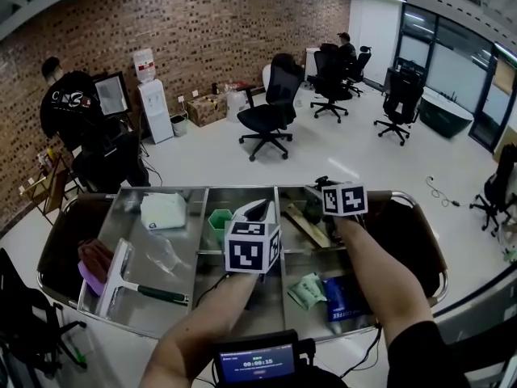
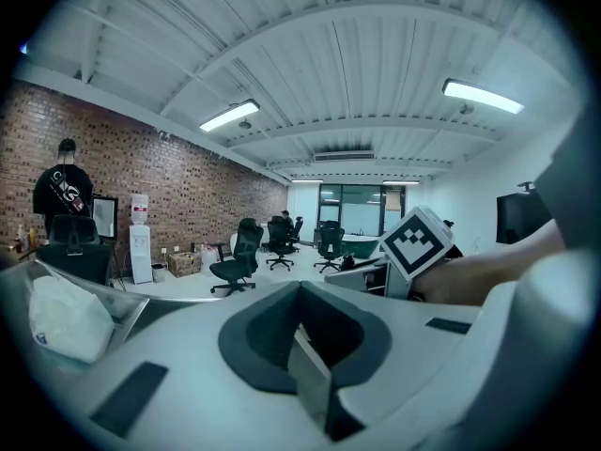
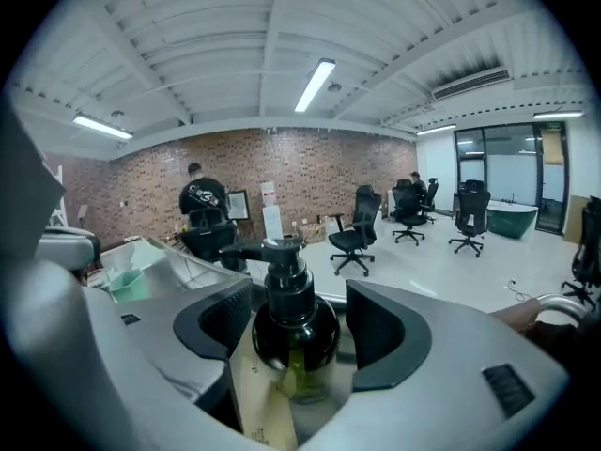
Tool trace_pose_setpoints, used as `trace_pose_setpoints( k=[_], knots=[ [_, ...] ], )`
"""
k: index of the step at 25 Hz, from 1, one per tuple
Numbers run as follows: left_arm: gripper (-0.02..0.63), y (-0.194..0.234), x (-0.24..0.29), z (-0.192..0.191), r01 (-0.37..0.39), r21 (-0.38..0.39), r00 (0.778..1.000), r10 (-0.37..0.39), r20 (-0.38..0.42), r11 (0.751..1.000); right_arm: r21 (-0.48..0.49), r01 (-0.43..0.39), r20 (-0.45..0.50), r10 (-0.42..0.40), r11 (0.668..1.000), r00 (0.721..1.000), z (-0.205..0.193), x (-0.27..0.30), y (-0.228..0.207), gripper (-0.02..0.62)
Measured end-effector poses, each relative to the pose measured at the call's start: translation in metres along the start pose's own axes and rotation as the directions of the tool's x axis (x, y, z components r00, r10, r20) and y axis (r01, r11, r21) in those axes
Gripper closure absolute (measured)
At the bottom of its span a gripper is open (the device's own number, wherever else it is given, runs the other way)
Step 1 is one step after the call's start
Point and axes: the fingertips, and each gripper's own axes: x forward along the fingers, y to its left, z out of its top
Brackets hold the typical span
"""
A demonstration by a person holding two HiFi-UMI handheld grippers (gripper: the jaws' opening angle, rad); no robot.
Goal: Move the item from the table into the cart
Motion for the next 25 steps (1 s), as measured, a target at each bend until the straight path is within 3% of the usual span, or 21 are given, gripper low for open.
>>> trace_pose_setpoints(
  k=[5, 11, 15, 24, 25],
  knots=[
    [0.603, 0.002, -0.022, 0.0, -0.002, 0.002, 1.0, 0.002, 0.015, 1.0, 0.018, 0.004, 0.057, -0.005, 1.0, 0.998, 0.012, -0.033, 0.012, 0.285],
    [0.603, -0.02, -0.047, 0.019, -0.004, 0.056, 0.998, 0.001, 0.066, 0.998, 0.061, -0.008, 0.058, 0.004, 0.998, 0.998, -0.005, -0.074, 0.002, 0.285],
    [0.603, -0.024, -0.059, 0.009, -0.029, 0.025, 0.998, 0.028, 0.05, 0.999, 0.04, -0.011, 0.047, 0.009, 0.999, 0.999, -0.014, -0.087, 0.0, 0.285],
    [0.603, -0.046, -0.09, 0.014, -0.077, 0.069, 0.993, 0.07, 0.094, 0.995, 0.045, -0.142, 0.178, 0.132, 0.989, 0.975, 0.002, -0.143, 0.022, 0.289],
    [0.603, -0.045, -0.095, 0.014, -0.089, 0.081, 0.991, 0.081, 0.103, 0.993, 0.037, -0.159, 0.2, 0.148, 0.987, 0.968, 0.004, -0.151, 0.026, 0.347]
  ],
)
